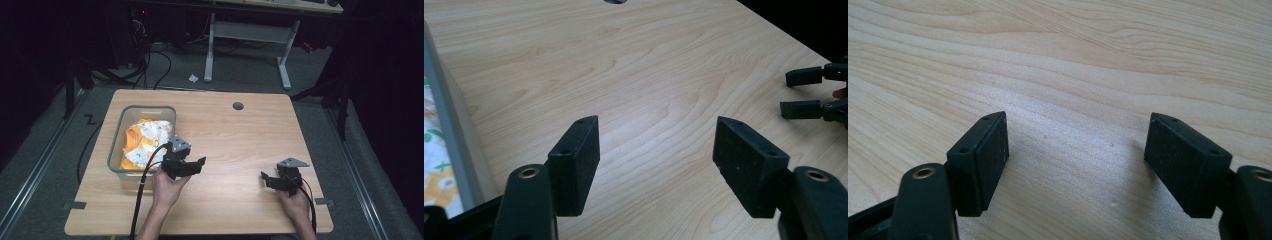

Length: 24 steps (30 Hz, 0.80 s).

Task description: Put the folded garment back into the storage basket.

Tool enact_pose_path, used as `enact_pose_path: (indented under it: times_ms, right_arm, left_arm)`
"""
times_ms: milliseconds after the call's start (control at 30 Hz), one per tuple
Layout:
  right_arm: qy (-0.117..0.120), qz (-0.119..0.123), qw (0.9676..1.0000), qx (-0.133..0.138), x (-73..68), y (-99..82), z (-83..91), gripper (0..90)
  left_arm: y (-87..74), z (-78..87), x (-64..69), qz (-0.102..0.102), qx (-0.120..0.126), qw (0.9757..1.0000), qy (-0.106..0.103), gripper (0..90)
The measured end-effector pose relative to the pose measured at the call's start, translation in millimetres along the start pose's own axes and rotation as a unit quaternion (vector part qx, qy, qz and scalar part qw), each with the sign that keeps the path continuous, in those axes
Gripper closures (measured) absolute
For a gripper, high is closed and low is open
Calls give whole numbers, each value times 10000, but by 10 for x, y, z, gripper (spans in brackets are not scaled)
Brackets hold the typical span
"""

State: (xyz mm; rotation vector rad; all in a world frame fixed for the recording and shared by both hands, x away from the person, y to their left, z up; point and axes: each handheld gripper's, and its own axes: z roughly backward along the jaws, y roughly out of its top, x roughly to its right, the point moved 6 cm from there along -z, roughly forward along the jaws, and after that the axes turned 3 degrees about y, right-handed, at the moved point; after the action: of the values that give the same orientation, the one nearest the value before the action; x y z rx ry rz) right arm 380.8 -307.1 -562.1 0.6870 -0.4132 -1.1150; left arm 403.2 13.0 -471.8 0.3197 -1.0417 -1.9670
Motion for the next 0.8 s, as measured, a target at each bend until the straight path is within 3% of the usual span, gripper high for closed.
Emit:
enact_pose_path:
  times_ms: [333, 800]
  right_arm:
    - [2, -3, 10000, 0, -1, 0, 0, 259]
    - [4, -2, 10000, -7, -1, 0, 1, 259]
  left_arm:
    - [-105, -119, 87, -74, -162, 9998, -70, 359]
    - [-242, -301, 185, -16, -274, 9995, -171, 361]
